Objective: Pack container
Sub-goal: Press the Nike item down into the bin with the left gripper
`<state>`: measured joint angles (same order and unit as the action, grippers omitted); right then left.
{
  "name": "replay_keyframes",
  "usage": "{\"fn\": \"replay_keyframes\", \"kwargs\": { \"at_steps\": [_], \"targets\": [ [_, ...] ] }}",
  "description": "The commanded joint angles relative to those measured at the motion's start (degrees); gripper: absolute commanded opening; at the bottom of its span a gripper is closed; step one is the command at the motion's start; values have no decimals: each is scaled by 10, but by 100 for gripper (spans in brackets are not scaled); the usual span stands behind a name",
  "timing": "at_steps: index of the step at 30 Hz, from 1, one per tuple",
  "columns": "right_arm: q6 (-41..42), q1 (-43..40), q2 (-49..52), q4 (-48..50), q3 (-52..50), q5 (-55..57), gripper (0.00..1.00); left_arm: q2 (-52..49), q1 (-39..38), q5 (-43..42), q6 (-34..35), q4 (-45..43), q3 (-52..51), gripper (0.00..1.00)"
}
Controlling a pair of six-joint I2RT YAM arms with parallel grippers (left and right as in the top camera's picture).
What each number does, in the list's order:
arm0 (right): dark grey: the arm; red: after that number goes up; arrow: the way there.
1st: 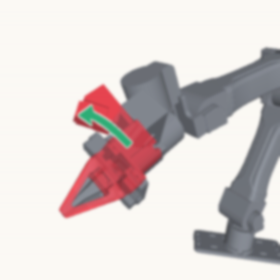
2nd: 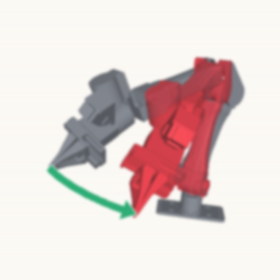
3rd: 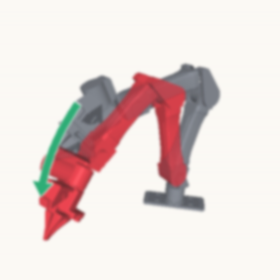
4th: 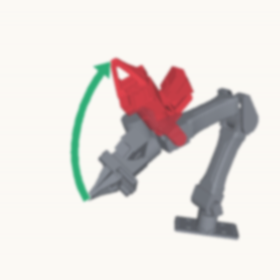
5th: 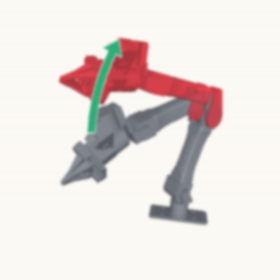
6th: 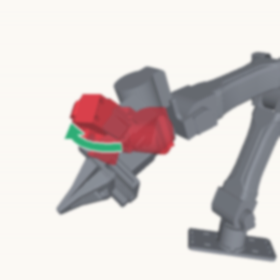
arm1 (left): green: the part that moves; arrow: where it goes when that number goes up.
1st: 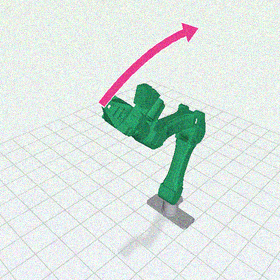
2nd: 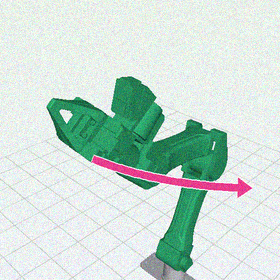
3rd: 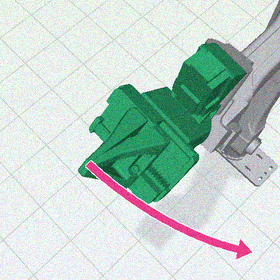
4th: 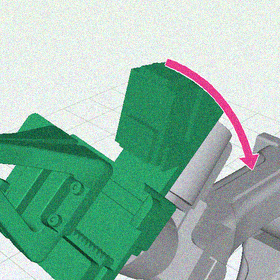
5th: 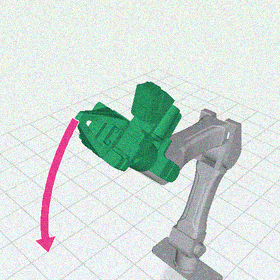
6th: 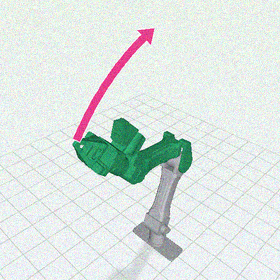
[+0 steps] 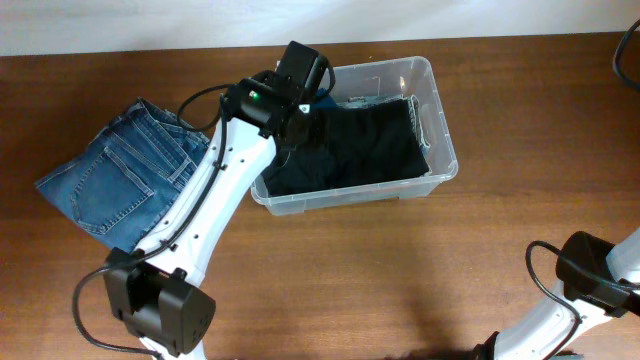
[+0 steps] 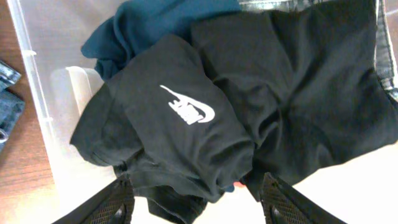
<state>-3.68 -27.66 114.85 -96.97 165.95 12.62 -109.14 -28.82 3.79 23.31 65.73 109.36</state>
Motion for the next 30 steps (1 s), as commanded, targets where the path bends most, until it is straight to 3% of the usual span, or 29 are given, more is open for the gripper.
{"fn": "replay_keyframes", "kwargs": {
  "at_steps": [1, 3, 5, 7, 8, 21, 30],
  "targets": [
    [1, -1, 0, -3, -1, 5, 98, -12, 1, 20, -9, -9, 0, 66],
    [1, -1, 0, -3, -1, 5, 98, -24, 1, 20, -9, -22, -1, 62],
    [1, -1, 0, -3, -1, 5, 98, -41, 1, 20, -9, -35, -1, 38],
    [1, -1, 0, -3, -1, 5, 98, -60, 1, 20, -9, -45, -1, 6],
    [1, -1, 0, -3, -1, 5, 98, -71, 2, 20, -9, -51, -1, 0],
    [1, -1, 0, -3, -1, 5, 98, -315, 2, -15, -16, -67, -1, 0],
    [1, -1, 0, -3, -1, 5, 98, -261, 4, -6, -32, -18, 61, 0]
  ]
}}
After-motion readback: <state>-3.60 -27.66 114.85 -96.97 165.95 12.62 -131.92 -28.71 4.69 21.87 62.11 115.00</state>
